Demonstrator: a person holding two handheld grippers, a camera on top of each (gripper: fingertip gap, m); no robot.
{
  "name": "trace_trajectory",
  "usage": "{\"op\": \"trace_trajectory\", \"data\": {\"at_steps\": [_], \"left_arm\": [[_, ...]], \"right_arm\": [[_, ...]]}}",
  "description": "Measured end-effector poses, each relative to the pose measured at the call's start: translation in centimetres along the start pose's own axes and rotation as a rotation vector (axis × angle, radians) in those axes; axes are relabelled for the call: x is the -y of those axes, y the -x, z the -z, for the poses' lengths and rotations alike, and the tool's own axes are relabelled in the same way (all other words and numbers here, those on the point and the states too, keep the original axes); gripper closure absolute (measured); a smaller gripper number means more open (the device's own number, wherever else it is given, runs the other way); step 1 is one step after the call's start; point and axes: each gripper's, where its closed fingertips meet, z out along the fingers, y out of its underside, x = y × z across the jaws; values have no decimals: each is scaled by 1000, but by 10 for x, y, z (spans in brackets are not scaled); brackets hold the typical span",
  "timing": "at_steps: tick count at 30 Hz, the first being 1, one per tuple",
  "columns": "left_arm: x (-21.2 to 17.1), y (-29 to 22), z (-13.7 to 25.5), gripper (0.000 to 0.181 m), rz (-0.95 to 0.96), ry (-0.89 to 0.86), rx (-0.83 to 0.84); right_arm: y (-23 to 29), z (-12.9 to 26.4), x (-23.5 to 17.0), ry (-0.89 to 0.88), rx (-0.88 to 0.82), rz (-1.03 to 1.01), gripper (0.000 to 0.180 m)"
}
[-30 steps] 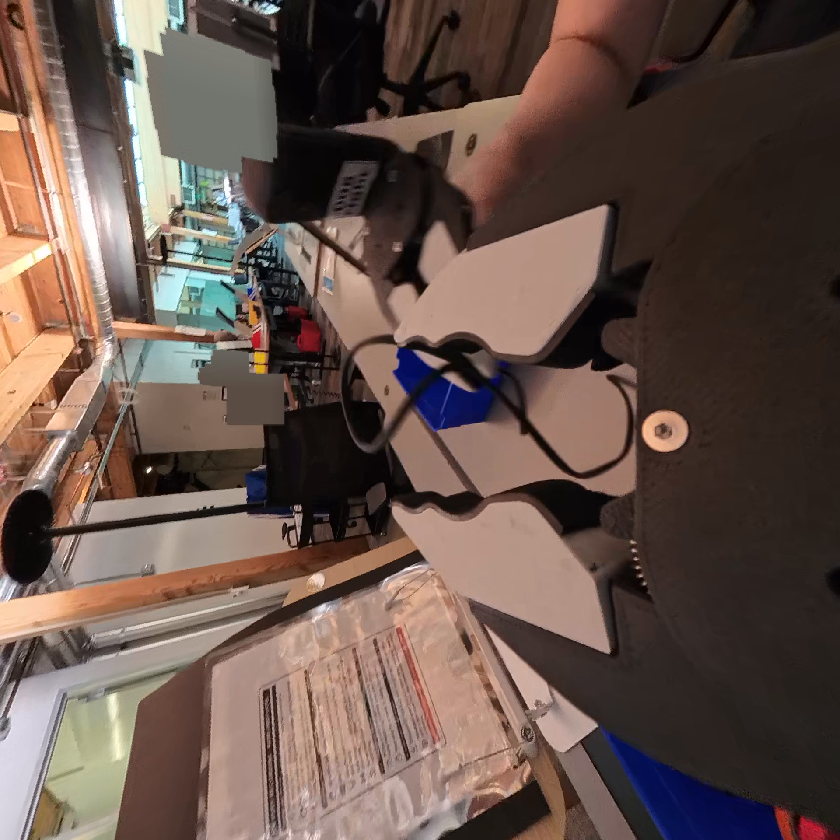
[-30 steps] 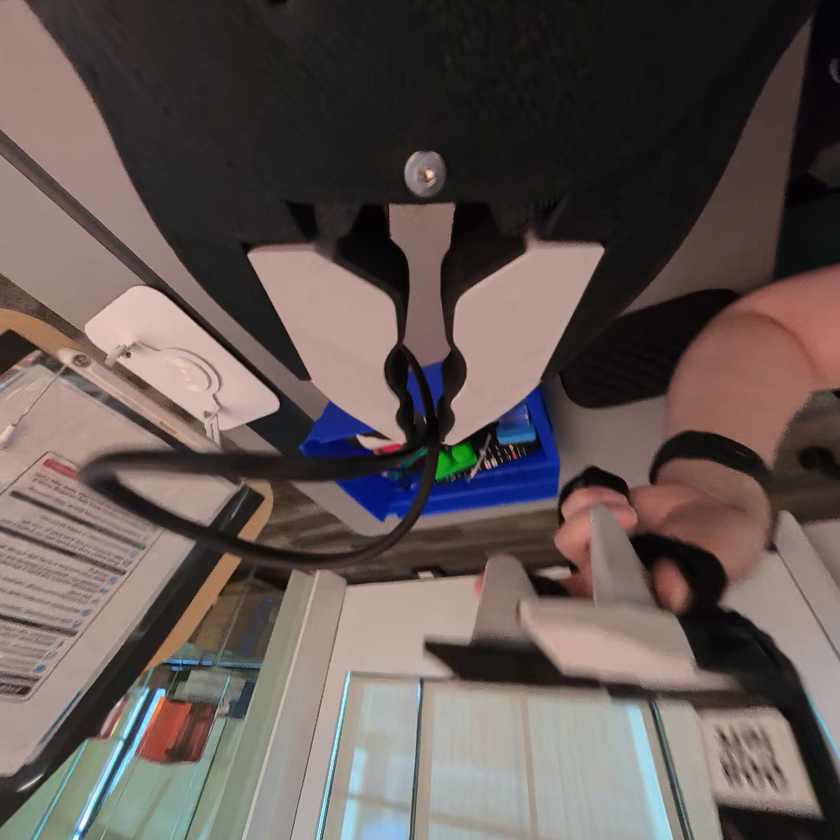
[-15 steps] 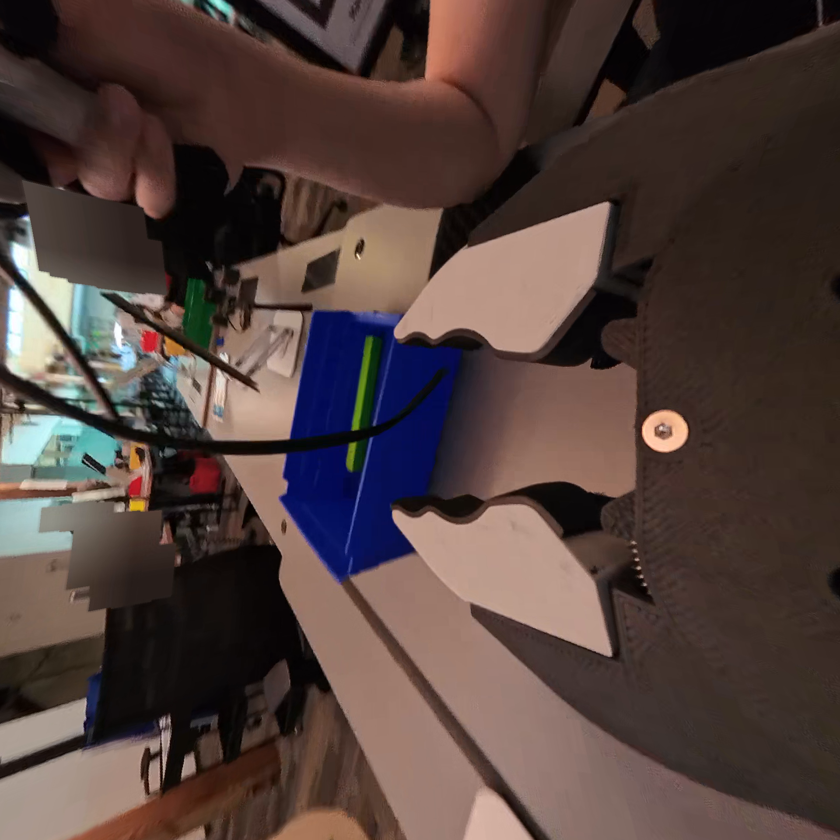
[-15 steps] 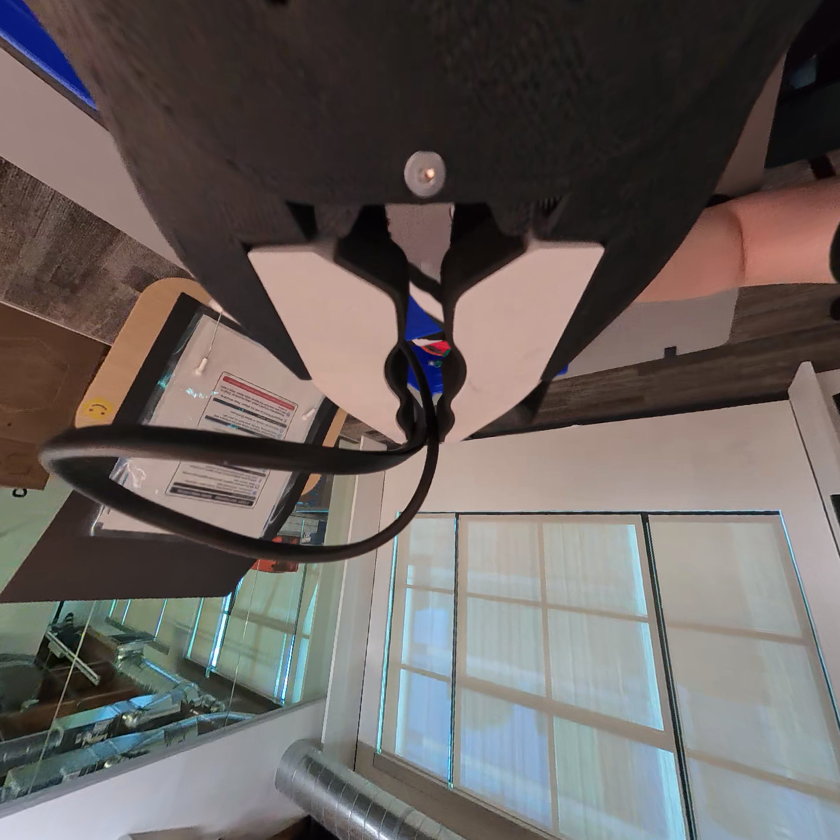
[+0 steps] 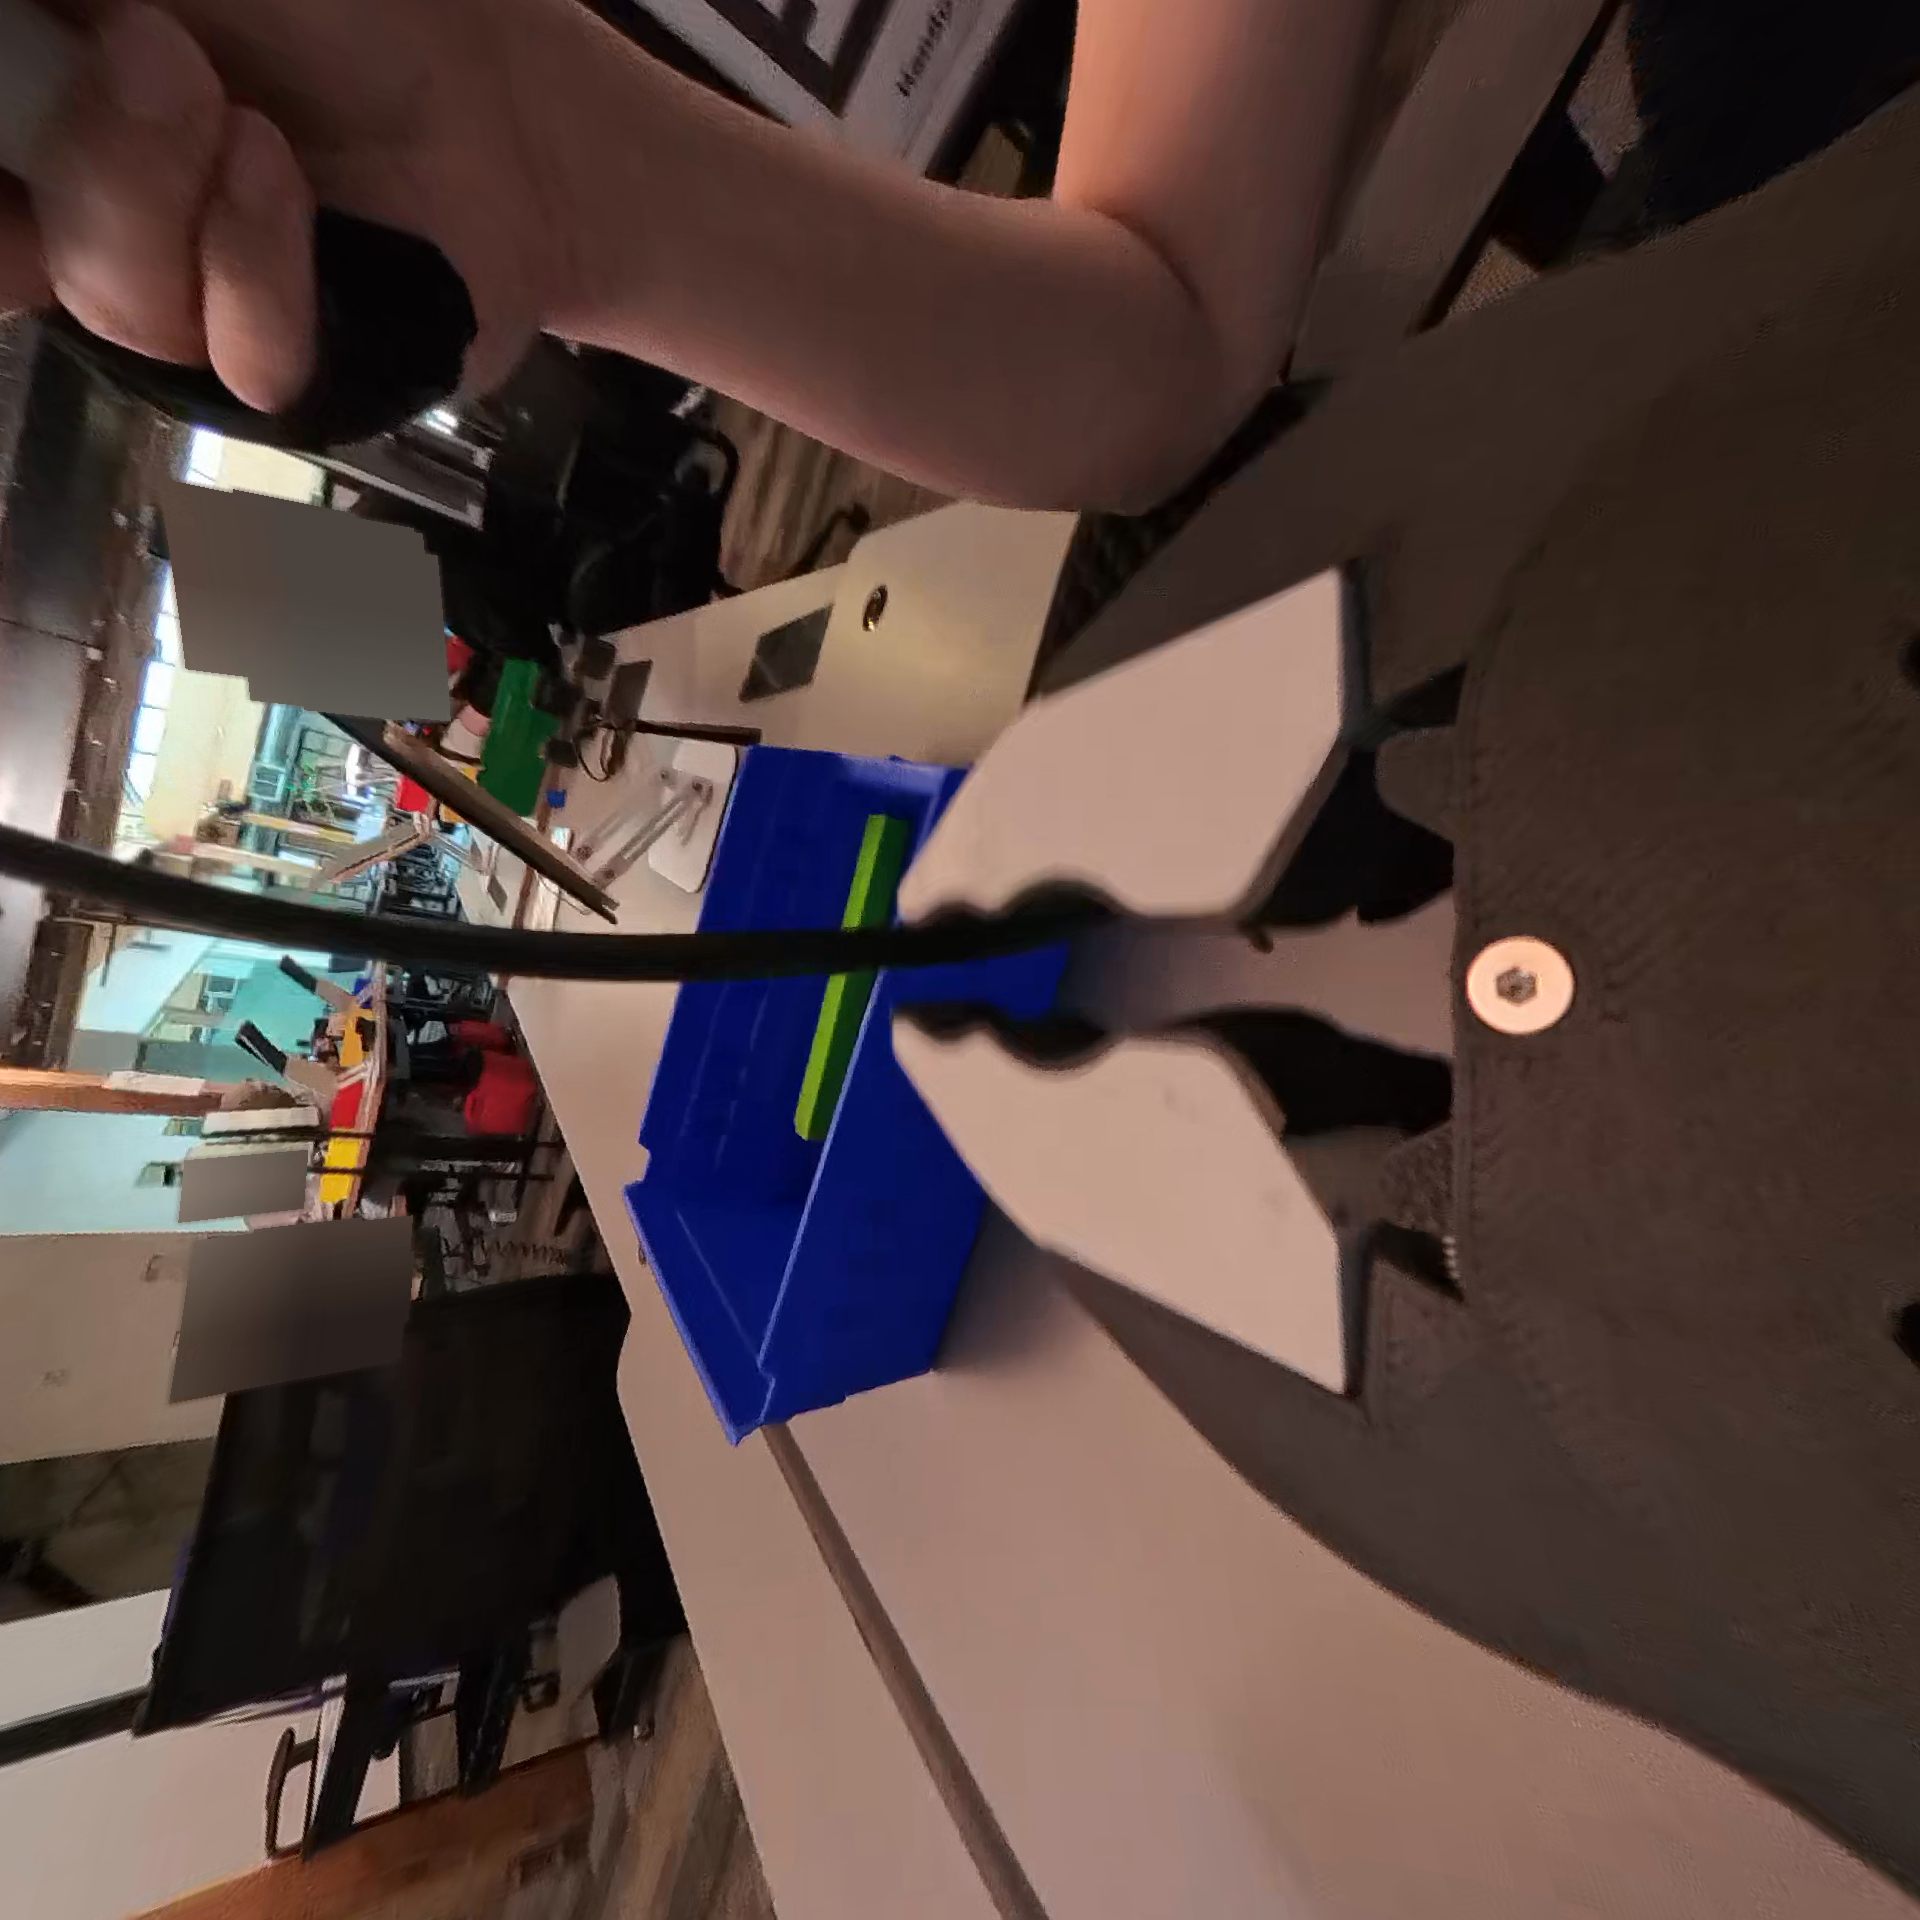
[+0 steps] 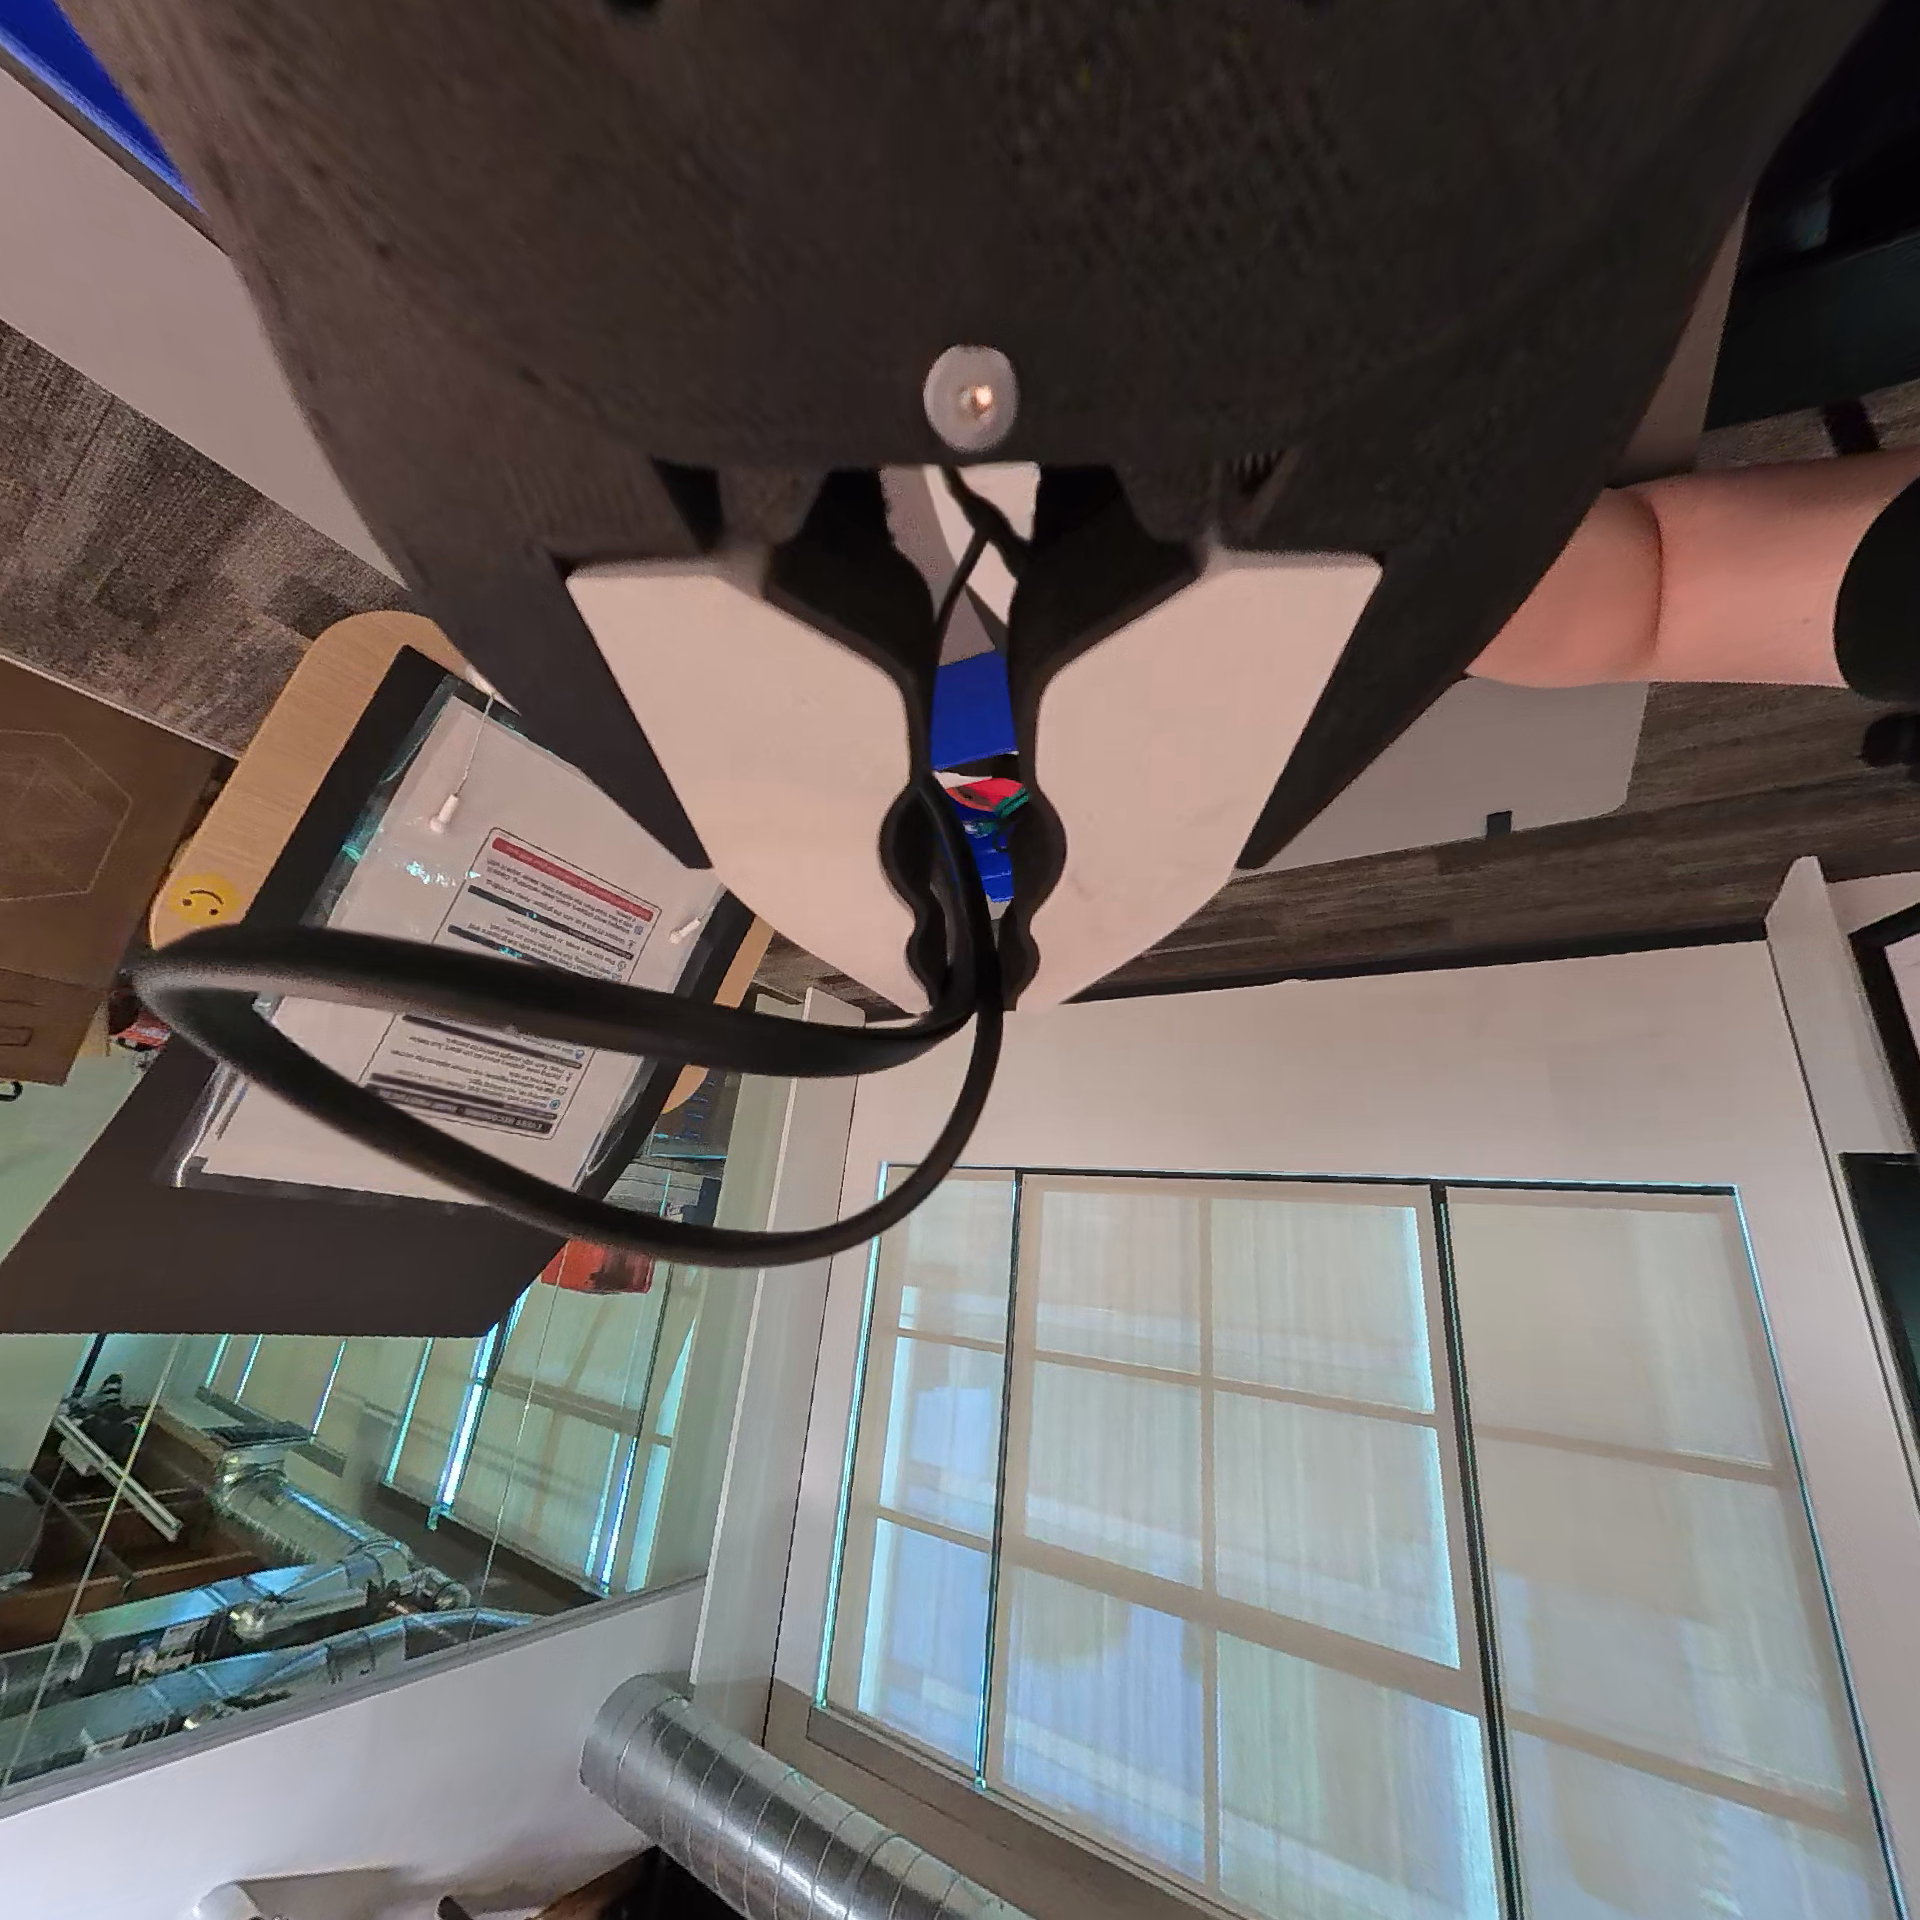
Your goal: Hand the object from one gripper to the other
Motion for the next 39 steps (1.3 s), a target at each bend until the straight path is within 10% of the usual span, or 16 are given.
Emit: {"op": "trace_trajectory", "data": {"at_steps": [17, 39], "left_arm": [[95, 35, 91, 181, -16, -183, 33], [83, 22, 89, 181, -98, -51, 4]], "right_arm": [[-68, 6, -100, 493, -75, -43, 169], [-43, -9, -97, 444, 69, 6, 170]]}}
